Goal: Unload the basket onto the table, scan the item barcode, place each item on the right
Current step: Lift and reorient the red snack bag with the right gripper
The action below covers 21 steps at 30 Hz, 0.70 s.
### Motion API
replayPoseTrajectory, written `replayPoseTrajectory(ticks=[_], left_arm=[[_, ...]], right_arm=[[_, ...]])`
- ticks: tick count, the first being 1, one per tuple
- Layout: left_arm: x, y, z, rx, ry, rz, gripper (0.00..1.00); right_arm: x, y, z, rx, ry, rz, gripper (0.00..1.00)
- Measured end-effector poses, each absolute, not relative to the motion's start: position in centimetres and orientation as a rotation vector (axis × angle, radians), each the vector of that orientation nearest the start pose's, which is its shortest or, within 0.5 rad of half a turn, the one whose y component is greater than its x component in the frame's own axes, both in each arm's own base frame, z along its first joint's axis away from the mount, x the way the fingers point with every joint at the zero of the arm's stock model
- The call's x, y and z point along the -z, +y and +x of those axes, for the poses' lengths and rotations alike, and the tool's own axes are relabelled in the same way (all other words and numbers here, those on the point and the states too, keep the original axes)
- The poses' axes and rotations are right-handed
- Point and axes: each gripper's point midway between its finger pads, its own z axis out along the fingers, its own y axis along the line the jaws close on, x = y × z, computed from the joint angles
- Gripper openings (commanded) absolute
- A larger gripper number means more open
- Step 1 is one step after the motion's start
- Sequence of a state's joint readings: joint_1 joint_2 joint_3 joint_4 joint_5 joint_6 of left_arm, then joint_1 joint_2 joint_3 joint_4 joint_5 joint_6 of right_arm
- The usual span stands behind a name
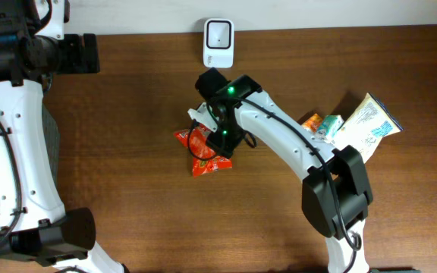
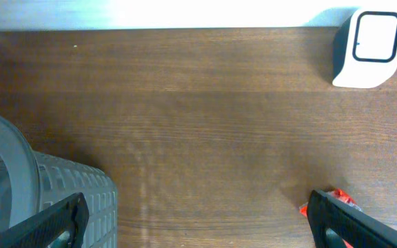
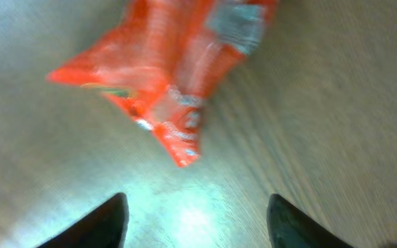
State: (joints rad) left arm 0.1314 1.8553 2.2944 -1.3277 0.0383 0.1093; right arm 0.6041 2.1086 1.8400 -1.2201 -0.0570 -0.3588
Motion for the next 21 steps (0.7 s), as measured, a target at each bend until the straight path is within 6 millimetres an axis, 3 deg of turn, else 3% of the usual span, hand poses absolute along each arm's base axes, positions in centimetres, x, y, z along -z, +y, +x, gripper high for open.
replayPoseTrajectory(ticks=[5, 7, 10, 11, 16, 21], left_arm=[[-33.5, 5.2, 44.2, -0.058, 2.459, -0.011, 0.99], [-33.5, 5.2, 44.2, -0.058, 2.459, -0.010, 0.99], [-33.5, 5.2, 44.2, -0.058, 2.459, -0.010, 0.99], [-33.5, 5.2, 44.2, -0.058, 2.459, -0.010, 0.99], [-33.5, 5.2, 44.2, -0.058, 2.459, -0.010, 0.99], [-33.5, 5.2, 44.2, -0.058, 2.459, -0.010, 0.99]], right_arm=[[-9.1, 24.8, 36.7, -0.169, 2.791, -1.125, 0.84], [-9.4, 26.0, 36.9, -0.332, 2.885, -0.827, 0.98], [-9.5, 27.2, 36.7, -0.485, 3.017, -0.333, 0.99], [-9.3, 27.7, 36.5, -0.522, 3.062, -0.080, 0.99], [-6.3, 28.9, 34.6, -0.562, 3.137, 0.440, 0.99], [-3.5, 29.5, 33.8, -0.569, 3.113, 0.711, 0.96]])
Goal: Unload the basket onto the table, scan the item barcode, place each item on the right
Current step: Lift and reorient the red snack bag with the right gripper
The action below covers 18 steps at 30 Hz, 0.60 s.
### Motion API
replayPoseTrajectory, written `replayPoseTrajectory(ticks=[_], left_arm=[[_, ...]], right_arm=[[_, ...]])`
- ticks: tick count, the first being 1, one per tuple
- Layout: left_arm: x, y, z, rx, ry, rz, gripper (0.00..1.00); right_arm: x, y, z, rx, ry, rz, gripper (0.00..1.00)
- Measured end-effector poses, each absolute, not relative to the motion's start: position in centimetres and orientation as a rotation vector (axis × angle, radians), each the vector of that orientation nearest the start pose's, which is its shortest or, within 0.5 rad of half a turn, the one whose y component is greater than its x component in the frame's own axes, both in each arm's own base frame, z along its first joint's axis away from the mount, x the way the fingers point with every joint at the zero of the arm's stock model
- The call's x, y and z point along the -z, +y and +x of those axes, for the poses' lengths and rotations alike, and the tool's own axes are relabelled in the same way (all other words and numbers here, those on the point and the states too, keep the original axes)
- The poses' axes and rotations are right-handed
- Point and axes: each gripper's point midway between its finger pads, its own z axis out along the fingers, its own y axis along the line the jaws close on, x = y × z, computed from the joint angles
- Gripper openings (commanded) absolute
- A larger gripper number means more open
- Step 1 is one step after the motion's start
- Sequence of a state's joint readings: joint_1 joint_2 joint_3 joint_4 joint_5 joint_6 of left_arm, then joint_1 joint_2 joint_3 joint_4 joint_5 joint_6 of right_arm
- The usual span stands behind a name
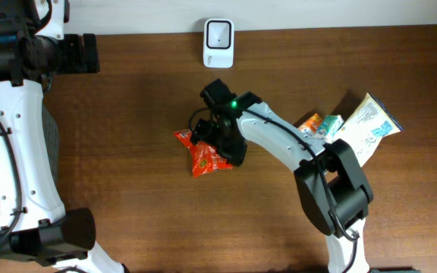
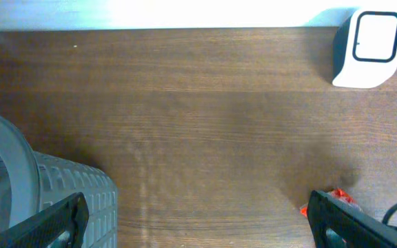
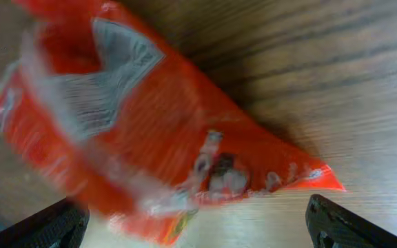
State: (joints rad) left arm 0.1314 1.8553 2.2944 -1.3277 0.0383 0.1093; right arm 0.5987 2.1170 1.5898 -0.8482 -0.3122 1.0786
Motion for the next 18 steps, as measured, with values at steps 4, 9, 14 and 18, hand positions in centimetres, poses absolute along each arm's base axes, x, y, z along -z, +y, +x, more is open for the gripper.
replayPoseTrajectory(ticks=[4, 9, 14, 18], left_arm=[[-33.5, 5.2, 44.2, -0.058, 2.459, -0.011, 0.99], [-33.5, 5.2, 44.2, -0.058, 2.459, -0.010, 0.99], [-33.5, 5.2, 44.2, -0.058, 2.459, -0.010, 0.99], [-33.5, 5.2, 44.2, -0.058, 2.459, -0.011, 0.99]], right_arm=[[-1.2, 29.7, 33.1, -0.590, 3.088, 0.829, 0.71], [-1.3, 30.3, 34.9, -0.637, 3.009, 0.622, 0.56], [-1.6, 29.2, 35.7, -0.617, 3.023, 0.195, 0.53], [-2.4, 27.2, 36.7, -0.564, 3.006, -0.135, 0.61]])
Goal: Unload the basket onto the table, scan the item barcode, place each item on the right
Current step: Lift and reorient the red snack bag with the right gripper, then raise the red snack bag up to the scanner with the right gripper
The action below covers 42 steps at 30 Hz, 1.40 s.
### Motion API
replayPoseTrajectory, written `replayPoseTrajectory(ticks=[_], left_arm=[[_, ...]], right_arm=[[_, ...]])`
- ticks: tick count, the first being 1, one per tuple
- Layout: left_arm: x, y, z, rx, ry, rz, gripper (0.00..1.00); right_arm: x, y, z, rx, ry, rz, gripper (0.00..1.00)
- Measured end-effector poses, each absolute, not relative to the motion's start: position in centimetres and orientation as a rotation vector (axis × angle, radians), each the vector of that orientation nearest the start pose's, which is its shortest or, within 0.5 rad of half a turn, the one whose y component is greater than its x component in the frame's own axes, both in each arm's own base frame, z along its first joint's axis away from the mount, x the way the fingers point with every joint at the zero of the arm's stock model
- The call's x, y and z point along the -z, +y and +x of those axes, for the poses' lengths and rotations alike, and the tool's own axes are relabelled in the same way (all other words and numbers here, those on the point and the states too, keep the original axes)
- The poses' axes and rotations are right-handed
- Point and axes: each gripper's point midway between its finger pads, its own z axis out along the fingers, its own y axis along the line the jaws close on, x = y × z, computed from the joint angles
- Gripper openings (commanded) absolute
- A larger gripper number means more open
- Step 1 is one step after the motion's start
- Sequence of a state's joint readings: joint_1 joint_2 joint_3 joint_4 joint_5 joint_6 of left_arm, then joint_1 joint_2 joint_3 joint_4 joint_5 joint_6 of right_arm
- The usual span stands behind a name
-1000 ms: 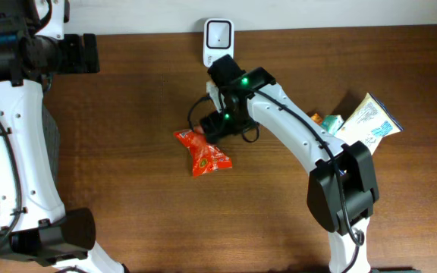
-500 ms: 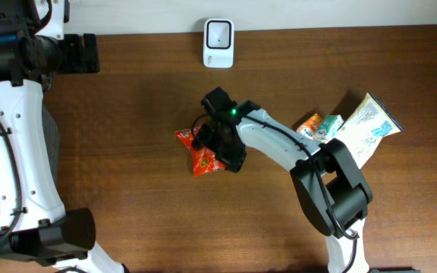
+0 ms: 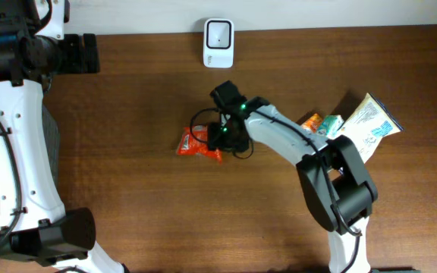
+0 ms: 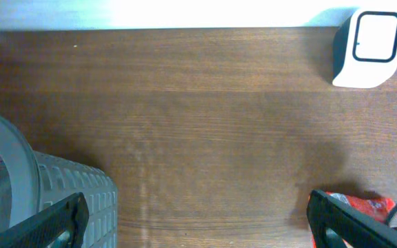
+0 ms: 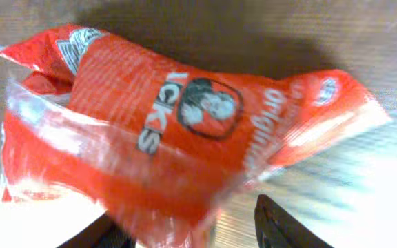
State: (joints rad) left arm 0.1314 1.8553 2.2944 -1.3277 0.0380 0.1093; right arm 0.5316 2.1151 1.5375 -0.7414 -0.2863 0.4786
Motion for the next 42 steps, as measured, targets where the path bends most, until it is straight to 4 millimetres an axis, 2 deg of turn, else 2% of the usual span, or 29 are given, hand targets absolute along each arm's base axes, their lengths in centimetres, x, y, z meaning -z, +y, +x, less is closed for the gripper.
replayPoseTrajectory(ticks=[3, 7, 12, 17, 19, 22, 23, 24, 28, 33, 36, 39, 42], left_arm=[[-33.5, 5.2, 44.2, -0.058, 2.459, -0.010, 0.99], [-33.5, 5.2, 44.2, -0.058, 2.459, -0.010, 0.99], [-33.5, 5.2, 44.2, -0.058, 2.459, -0.010, 0.99], [-33.5, 5.2, 44.2, -0.058, 2.459, -0.010, 0.99], [-33.5, 5.2, 44.2, -0.058, 2.459, -0.010, 0.99], [-33.5, 5.2, 44.2, -0.058, 2.460, -0.010, 0.99], [-33.5, 5.2, 44.2, -0.059, 2.459, -0.011, 0.99], [-33.5, 5.2, 44.2, -0.058, 2.460, -0.010, 0.99], [-33.5, 5.2, 44.2, -0.058, 2.459, -0.010, 0.99], [-33.5, 5.2, 44.2, -0.058, 2.459, -0.010, 0.99], [-33.5, 5.2, 44.2, -0.058, 2.459, -0.010, 0.99], [-33.5, 5.2, 44.2, -0.058, 2.459, -0.010, 0.99], [-33.5, 5.2, 44.2, -0.058, 2.459, -0.010, 0.99]], right_arm=[[-3.3, 26.1, 37.8, -0.544, 2.961, -0.310, 0.79], [-4.0, 25.6, 38.8, -0.598, 2.926, -0.369, 0.82], [-4.3, 25.6, 39.1, -0.687, 2.938, -0.259, 0.84], [-3.8, 26.5, 39.6, -0.746, 2.963, -0.037, 0.83], [-2.4, 26.9, 39.7, -0.768, 2.993, 0.088, 0.76], [-1.8, 27.5, 39.6, -0.837, 3.014, 0.195, 0.54], [-1.7, 27.8, 39.5, -0.855, 3.020, 0.213, 0.44], [-1.5, 27.9, 39.4, -0.868, 3.022, 0.218, 0.27], [-1.9, 28.8, 39.5, -0.939, 3.016, 0.218, 0.09], [-2.0, 28.7, 39.4, -0.970, 3.013, 0.161, 0.05], [-2.3, 28.5, 39.3, -1.021, 2.998, 0.055, 0.04], [-3.0, 28.5, 39.1, -1.121, 2.964, -0.078, 0.04], [-4.5, 28.6, 39.0, -1.255, 2.896, -0.186, 0.04]])
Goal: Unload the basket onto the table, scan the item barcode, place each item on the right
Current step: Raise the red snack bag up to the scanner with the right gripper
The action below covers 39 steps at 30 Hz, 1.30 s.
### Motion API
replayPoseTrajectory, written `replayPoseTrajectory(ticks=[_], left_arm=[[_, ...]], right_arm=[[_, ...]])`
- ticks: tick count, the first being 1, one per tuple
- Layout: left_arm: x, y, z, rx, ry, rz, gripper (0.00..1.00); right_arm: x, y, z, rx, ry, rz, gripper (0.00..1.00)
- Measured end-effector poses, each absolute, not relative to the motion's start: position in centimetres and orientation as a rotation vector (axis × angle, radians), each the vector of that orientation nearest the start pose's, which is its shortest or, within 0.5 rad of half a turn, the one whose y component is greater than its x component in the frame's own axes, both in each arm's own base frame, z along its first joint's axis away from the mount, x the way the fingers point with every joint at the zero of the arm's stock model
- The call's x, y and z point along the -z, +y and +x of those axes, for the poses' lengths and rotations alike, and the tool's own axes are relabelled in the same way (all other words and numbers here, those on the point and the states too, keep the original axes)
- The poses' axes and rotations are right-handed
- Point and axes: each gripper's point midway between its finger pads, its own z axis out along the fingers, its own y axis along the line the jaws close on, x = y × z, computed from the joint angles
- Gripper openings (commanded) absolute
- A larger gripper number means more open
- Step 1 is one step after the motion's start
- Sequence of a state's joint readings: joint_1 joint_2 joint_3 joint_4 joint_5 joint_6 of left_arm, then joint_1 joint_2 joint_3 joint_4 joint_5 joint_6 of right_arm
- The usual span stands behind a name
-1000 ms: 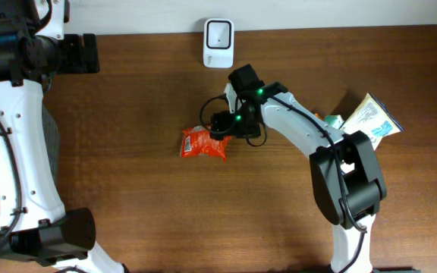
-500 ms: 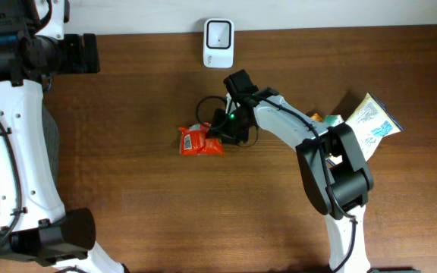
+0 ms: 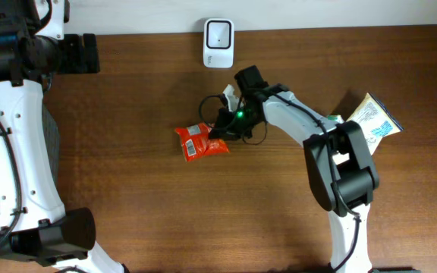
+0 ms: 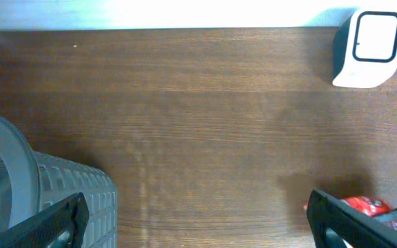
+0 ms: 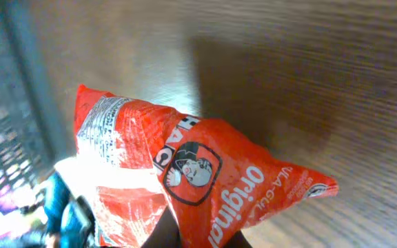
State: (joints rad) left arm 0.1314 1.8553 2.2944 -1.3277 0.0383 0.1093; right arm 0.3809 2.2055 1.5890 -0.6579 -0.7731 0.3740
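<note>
The red snack bag [image 3: 203, 142] sits at the middle of the table, a white printed panel facing up. My right gripper [image 3: 220, 130] is shut on the bag's right end. In the right wrist view the bag [image 5: 212, 179] fills the lower middle, pinched between the dark fingers [image 5: 174, 231]. Its shadow falls apart from it on the wood. The white scanner [image 3: 218, 44] stands at the table's back edge, also in the left wrist view as the scanner [image 4: 367, 47]. My left gripper [image 4: 197, 210] hangs open at the far left, high above the table, holding nothing.
A grey ribbed basket [image 4: 54, 196] stands at the left below my left gripper. A white and blue pouch [image 3: 370, 125] and small orange and green packets [image 3: 317, 121] lie at the right beside the right arm.
My right gripper stood open astride the red bag and is now shut on its right end. The wrist has swung to the right, and the bag now shows a white panel upward.
The right gripper was open over the red bag on the table. Then it was lower and close over the bag. Then its jaws stood either side of the bag, which lay flatter and narrower. Now it grips the bag. The left arm stayed still throughout.
</note>
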Motion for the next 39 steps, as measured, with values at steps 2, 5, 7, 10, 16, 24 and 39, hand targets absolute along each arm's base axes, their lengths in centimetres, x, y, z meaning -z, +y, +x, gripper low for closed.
replayPoseTrajectory(ticks=[2, 5, 7, 10, 16, 24, 39], left_arm=[[-33.5, 5.2, 44.2, -0.058, 2.459, -0.010, 0.99], [-33.5, 5.2, 44.2, -0.058, 2.459, -0.010, 0.99], [-33.5, 5.2, 44.2, -0.058, 2.459, -0.010, 0.99], [-33.5, 5.2, 44.2, -0.058, 2.460, -0.010, 0.99], [-33.5, 5.2, 44.2, -0.058, 2.459, -0.010, 0.99], [-33.5, 5.2, 44.2, -0.058, 2.459, -0.010, 0.99], [-33.5, 5.2, 44.2, -0.058, 2.459, -0.010, 0.99]], right_arm=[[-6.4, 28.3, 39.1, -1.335, 2.833, -0.244, 0.04], [-11.8, 27.0, 39.9, -1.404, 2.682, -0.308, 0.04], [-15.2, 25.8, 40.4, -1.410, 2.599, -0.307, 0.04], [-20.7, 22.7, 41.1, -1.386, 2.513, -0.176, 0.04], [-25.9, 17.2, 41.0, -1.155, 2.470, 0.116, 0.04], [-29.4, 15.4, 38.9, -1.045, 2.421, 0.187, 0.04], [-29.0, 18.4, 39.7, -0.668, 2.534, 0.008, 0.04]])
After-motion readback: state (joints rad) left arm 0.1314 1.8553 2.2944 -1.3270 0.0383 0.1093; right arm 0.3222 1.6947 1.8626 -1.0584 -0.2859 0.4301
